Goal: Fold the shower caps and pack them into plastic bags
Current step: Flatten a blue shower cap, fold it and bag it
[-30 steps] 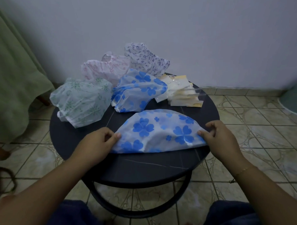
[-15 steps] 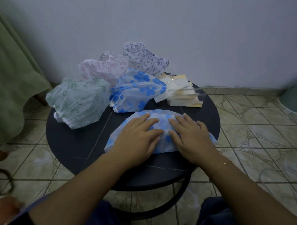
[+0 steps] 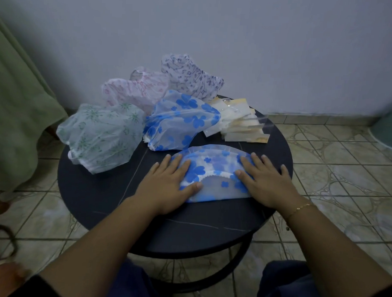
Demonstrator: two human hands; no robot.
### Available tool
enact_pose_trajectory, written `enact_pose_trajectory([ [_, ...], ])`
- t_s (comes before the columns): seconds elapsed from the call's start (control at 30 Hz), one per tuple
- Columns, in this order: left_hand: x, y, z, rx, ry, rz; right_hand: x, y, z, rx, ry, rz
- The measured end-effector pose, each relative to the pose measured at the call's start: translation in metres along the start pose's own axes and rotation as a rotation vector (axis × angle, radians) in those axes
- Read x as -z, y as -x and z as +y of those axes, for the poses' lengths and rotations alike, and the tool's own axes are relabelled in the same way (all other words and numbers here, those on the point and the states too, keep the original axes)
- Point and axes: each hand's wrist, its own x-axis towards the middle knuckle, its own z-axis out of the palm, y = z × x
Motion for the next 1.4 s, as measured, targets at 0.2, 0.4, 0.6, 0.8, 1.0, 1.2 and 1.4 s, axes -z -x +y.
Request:
enact_pose_trajectory([
  [0.2,0.006,0.014,-0.019,-0.013,-0.025,-0.001,0.005,0.006,0.006,0.010,-0.020,0.099],
  [0.4,0.010,0.023,-0.016,-0.116,-0.111,0.169,0.017,0.013,-0.004,0.115,-0.058,0.345],
  [0.6,0.012,0.017,-0.008,-0.072,0.074,0.191,0.011,0.002,-0.008,-0.003,-0.290,0.210],
  [0.8,0.006,0.010,-0.012,-0.053,-0.069,0.169,0.002,-0.004,-0.014,-0.076,-0.205,0.284],
  [1.0,0.008,0.005,-0.016,-0.047,-0.096,0.216,0.003,-0.006,-0.017,-0.087,-0.120,0.326],
  [1.2,0.010,0.007,-0.008,-0.200,-0.174,0.516,0.000,-0.006,-0.019,-0.090,-0.047,0.406],
  [1.4,0.002,0.005,-0.001,-0.236,-0.088,0.181,0.000,0.002,-0.028,-0.086,0.180,0.522],
])
